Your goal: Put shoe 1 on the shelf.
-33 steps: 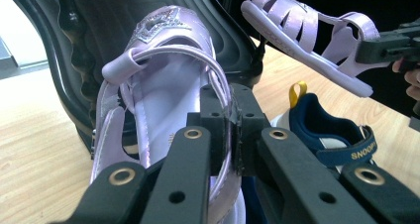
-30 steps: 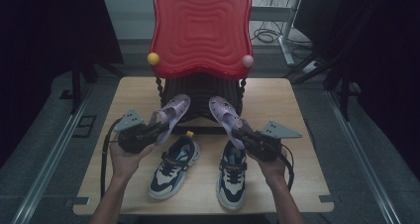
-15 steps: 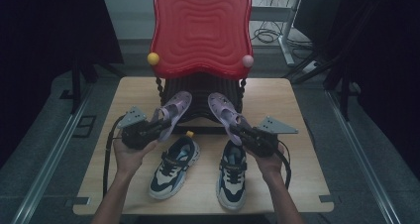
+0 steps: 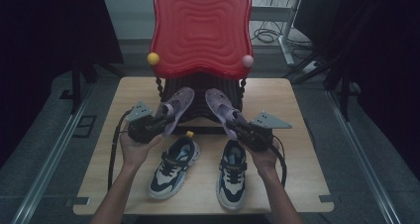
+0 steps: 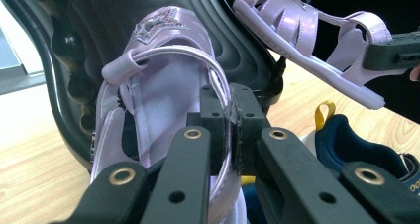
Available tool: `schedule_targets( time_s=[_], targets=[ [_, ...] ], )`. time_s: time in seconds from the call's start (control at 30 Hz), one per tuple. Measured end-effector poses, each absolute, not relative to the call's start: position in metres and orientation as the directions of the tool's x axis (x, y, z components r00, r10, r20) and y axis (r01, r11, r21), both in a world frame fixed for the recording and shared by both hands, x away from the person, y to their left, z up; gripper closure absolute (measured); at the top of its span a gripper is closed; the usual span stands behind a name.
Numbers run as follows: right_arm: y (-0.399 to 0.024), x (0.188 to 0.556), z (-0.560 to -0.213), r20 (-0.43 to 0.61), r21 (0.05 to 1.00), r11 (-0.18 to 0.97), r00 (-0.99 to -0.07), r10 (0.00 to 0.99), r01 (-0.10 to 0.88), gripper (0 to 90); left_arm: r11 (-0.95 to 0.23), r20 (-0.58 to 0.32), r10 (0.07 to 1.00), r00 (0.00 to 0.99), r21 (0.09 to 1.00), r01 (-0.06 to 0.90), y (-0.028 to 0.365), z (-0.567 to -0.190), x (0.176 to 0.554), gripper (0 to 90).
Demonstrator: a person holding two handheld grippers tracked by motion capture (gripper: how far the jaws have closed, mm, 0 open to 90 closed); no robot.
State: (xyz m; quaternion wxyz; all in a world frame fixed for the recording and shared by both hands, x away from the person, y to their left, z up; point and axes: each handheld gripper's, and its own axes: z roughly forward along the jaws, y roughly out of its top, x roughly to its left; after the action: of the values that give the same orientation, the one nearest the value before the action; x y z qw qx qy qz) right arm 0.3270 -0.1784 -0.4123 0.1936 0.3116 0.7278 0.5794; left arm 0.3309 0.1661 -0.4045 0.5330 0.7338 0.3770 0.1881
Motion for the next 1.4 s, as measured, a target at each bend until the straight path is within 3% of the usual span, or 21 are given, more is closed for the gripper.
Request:
schedule_targets(
  time_s=[1.4],
  targets=[
    [-0.133,0.39,-0.405,-0.045,0.974,0.167,-0.597,0.801,0.151,86.0,-0.168,-0.022,0.792,0.61,0.953,0.253,0.135,-0.393,0.395,85.7]
  ],
)
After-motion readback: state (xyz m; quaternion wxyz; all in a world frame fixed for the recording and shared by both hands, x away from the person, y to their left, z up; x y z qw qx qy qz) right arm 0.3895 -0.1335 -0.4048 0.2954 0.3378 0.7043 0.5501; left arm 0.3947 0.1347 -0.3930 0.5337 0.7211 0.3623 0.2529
